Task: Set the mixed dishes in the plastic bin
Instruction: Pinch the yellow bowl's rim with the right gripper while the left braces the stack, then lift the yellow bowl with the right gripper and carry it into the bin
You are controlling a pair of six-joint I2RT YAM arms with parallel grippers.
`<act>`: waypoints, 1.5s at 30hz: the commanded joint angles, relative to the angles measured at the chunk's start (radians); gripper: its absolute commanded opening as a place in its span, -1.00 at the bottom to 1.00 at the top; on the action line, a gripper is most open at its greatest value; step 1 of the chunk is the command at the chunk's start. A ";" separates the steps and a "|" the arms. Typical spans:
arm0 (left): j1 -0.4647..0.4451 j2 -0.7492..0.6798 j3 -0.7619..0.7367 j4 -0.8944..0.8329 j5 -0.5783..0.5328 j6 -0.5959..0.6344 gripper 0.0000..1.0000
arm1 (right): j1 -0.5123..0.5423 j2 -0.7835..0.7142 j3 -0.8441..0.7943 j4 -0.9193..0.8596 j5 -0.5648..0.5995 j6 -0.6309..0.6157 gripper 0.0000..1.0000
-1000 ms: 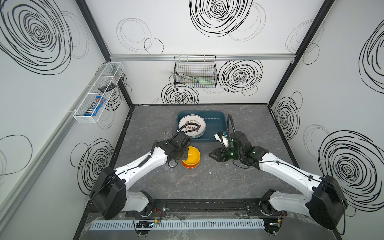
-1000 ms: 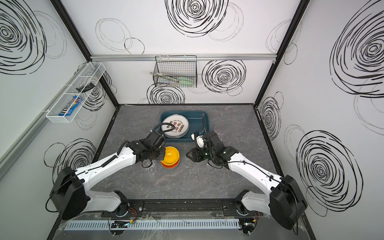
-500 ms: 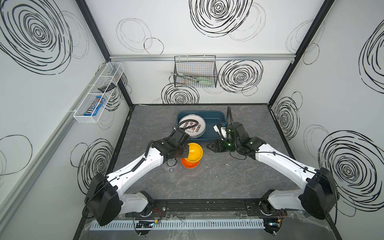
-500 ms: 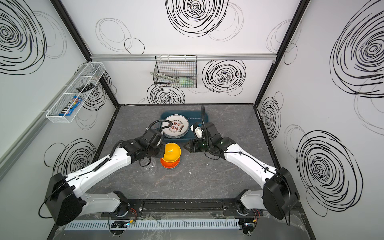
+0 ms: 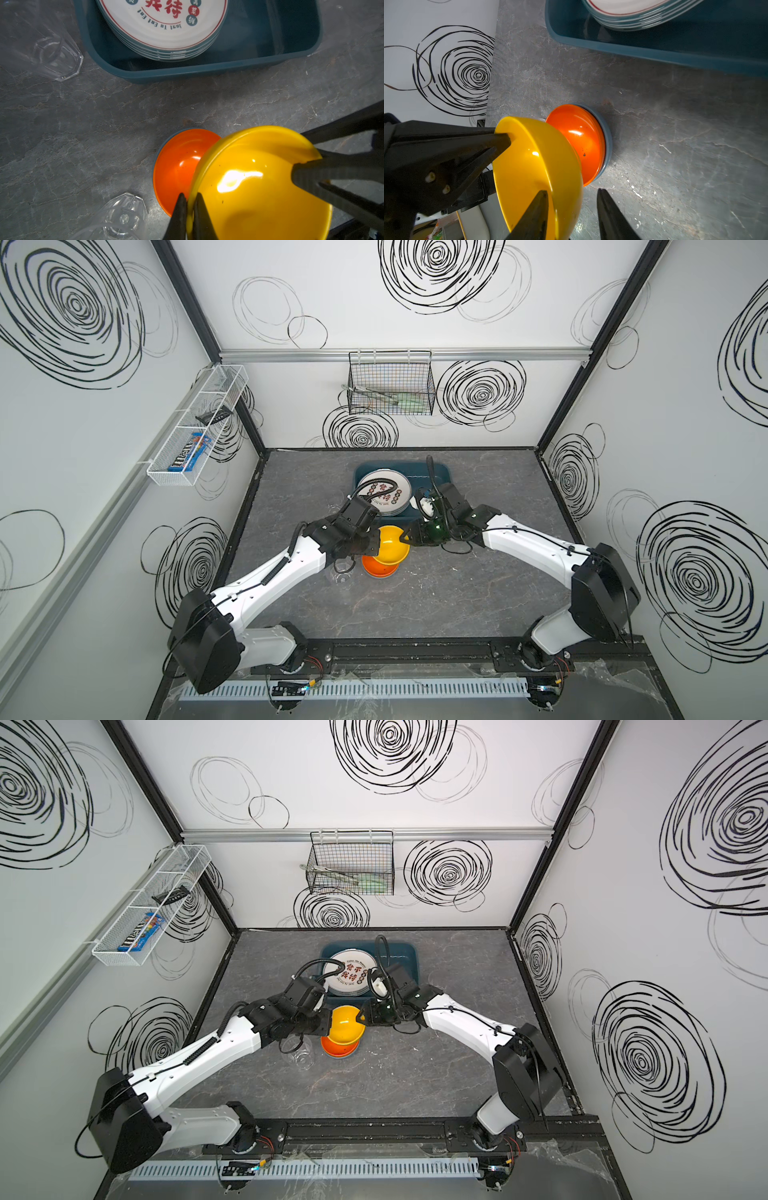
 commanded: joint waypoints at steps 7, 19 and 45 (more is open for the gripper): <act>-0.005 -0.044 0.031 0.043 0.004 -0.022 -0.96 | 0.016 0.064 0.076 -0.036 0.006 0.016 -0.49; 0.019 -0.078 0.022 0.044 0.003 -0.029 -0.16 | -0.003 0.086 0.143 -0.112 0.100 -0.032 -0.90; 0.285 -0.301 -0.207 0.268 0.405 -0.135 0.50 | -0.241 0.265 0.430 -0.292 0.293 -0.133 -0.93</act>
